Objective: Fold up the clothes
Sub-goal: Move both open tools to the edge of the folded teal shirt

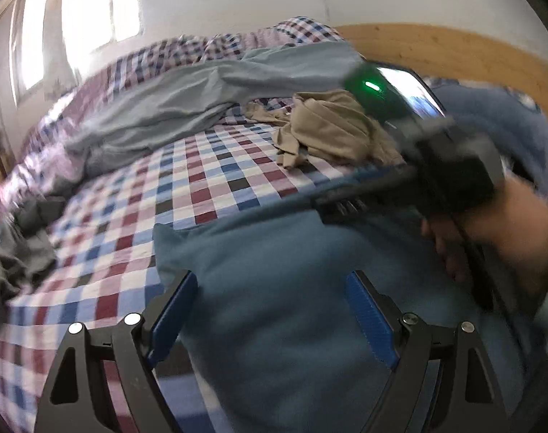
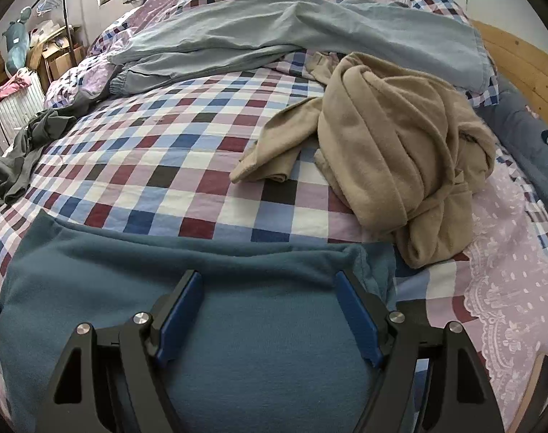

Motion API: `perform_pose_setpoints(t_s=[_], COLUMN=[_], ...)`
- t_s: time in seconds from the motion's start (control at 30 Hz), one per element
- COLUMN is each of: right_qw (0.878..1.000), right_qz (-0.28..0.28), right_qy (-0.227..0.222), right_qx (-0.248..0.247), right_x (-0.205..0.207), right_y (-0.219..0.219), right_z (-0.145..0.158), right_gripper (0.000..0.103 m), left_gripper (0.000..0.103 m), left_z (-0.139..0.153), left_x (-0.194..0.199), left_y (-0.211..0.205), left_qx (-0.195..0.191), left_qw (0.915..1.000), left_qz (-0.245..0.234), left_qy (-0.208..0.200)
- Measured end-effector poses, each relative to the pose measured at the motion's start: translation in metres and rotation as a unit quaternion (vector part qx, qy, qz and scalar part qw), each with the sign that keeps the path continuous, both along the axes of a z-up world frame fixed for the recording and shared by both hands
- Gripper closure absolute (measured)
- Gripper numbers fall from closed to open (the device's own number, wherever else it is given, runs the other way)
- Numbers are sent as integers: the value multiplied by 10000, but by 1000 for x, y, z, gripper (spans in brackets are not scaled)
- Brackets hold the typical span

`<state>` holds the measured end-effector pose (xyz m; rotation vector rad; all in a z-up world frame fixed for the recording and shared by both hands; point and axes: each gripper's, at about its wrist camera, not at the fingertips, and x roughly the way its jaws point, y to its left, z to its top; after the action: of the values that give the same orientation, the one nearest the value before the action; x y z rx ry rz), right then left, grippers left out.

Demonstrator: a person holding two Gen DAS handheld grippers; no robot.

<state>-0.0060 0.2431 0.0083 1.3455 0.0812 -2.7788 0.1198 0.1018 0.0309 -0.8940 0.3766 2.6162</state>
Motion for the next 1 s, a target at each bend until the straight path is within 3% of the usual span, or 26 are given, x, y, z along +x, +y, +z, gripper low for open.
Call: perform_pose_setpoints(t_s=[0.2, 0.53, 1.0], right_qw=[9996, 9986, 9987], right_qz=[-134, -294, -190], right_qy=[220, 250, 450], right_qx=[130, -367, 171], right_x=[22, 70, 146], right_y=[-3, 8, -3], right_z=[11, 19, 17], right_gripper=[23, 23, 23], left_gripper=[15, 15, 15], left_z=[-10, -14, -15], left_x=[30, 50, 65], left_y=[-2, -12, -24], left_qx=[-58, 197, 408], left_qw=[10000, 9989, 9967], left_qz=[-35, 85, 72], left_qy=[-55, -416, -692])
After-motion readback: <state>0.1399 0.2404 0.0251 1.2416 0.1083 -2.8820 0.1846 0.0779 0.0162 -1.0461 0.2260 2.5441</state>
